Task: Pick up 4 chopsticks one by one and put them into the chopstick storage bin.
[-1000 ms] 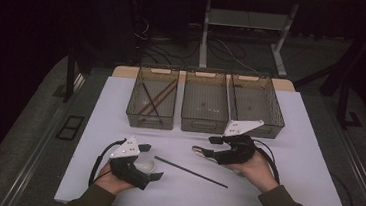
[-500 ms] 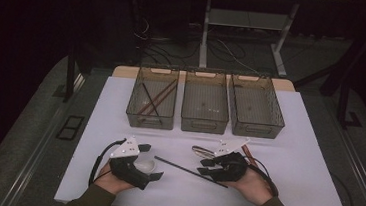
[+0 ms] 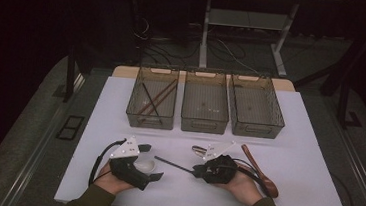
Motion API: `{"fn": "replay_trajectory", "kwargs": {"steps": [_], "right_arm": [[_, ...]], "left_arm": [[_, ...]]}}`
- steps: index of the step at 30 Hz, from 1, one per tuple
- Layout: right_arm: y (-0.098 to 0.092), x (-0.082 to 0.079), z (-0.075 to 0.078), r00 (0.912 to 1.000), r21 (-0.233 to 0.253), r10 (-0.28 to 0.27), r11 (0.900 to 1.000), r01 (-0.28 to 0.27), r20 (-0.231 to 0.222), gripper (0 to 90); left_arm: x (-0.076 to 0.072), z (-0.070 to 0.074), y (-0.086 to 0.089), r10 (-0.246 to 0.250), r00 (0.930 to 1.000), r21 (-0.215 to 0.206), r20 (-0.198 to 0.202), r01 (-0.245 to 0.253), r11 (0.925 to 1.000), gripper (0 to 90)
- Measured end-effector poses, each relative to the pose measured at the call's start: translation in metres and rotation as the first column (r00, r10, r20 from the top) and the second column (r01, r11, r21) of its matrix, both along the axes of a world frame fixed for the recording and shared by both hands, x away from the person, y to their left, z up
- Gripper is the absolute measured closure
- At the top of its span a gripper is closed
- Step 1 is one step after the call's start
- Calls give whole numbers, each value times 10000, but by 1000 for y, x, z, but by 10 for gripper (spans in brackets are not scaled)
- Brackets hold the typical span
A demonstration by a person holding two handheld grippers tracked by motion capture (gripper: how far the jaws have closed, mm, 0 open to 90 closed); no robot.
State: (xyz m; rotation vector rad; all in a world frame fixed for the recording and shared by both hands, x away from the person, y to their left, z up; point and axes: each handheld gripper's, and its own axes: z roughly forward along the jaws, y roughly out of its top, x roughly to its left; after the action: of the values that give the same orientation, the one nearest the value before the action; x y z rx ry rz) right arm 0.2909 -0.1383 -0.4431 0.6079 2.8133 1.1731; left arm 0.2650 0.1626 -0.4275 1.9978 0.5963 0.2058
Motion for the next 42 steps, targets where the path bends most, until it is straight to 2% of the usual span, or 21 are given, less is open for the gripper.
{"fn": "replay_trajectory", "kwargs": {"steps": [10, 11, 21, 23, 28, 30, 34, 35, 36, 37, 42], "right_arm": [[6, -1, -4, 9971, -504, 387, 9981, -355, 649, 839], [8, -4, -4, 9980, -467, 254, 9987, -227, 571, 848], [8, -3, -3, 9972, -651, 276, 9976, -231, 692, 863], [9, -3, -2, 9989, -498, 156, 9987, -134, 446, 864], [6, -1, 1, 9996, -390, 57, 9992, -46, 292, 864], [5, 0, 3, 9992, -497, 51, 9988, -31, 404, 864], [2, 0, 8, 9994, -349, -4, 9994, 16, 335, 863], [-1, 1, 9, 9984, -430, 54, 9991, -30, 565, 864], [-1, 1, 11, 9983, -436, 35, 9990, -9, 584, 863], [-2, 0, 12, 9991, -324, -62, 9994, 76, 422, 863], [-8, 1, 21, 9983, -107, -234, 9997, 240, 533, 863]], "left_arm": [[0, 0, 0, -43, 10000, 42, -9, 43, 10000, 0], [0, 0, 0, -43, 10000, 50, -15, 43, 10000, 0], [0, 0, 0, -52, 10000, 68, 7, 52, 10000, 0], [0, 0, 0, -66, 10000, 67, 12, 66, 10000, 0], [0, 0, 0, -74, 10000, 68, 25, 74, 9999, 0], [0, 0, 0, -77, 10000, 70, 31, 77, 9999, 0], [0, 0, 0, -84, 10000, 70, 52, 83, 9999, 0], [0, 0, 0, -87, 9999, 79, 55, 86, 9999, 0], [0, 0, -1, -83, 10000, 82, 47, 83, 9999, 0], [0, 0, -1, -84, 10000, 90, 44, 83, 9999, 0], [0, 0, 0, -73, 10000, 75, 59, 73, 9999, 0]]}}
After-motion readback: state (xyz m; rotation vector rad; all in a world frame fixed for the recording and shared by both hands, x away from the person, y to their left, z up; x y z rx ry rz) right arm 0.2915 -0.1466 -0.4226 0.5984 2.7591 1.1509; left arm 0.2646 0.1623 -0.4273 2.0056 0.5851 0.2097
